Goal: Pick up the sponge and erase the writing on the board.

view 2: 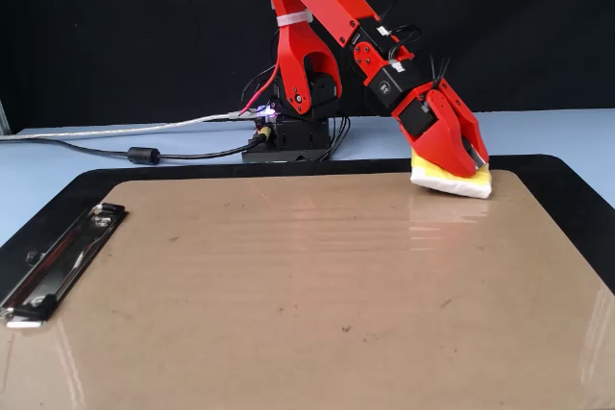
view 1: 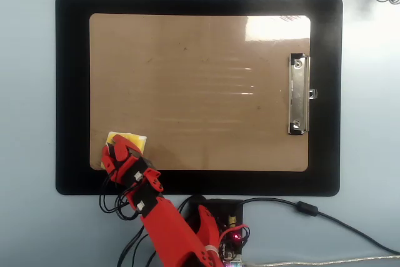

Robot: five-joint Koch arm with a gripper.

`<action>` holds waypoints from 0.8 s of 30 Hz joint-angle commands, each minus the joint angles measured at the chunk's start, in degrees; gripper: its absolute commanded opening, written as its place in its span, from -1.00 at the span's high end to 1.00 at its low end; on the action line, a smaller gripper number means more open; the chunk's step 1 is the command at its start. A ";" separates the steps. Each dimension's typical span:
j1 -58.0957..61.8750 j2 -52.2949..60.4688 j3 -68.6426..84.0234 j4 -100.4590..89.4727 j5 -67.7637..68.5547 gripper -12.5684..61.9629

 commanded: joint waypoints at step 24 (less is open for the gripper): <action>-5.71 -10.46 -5.01 -12.39 0.09 -0.19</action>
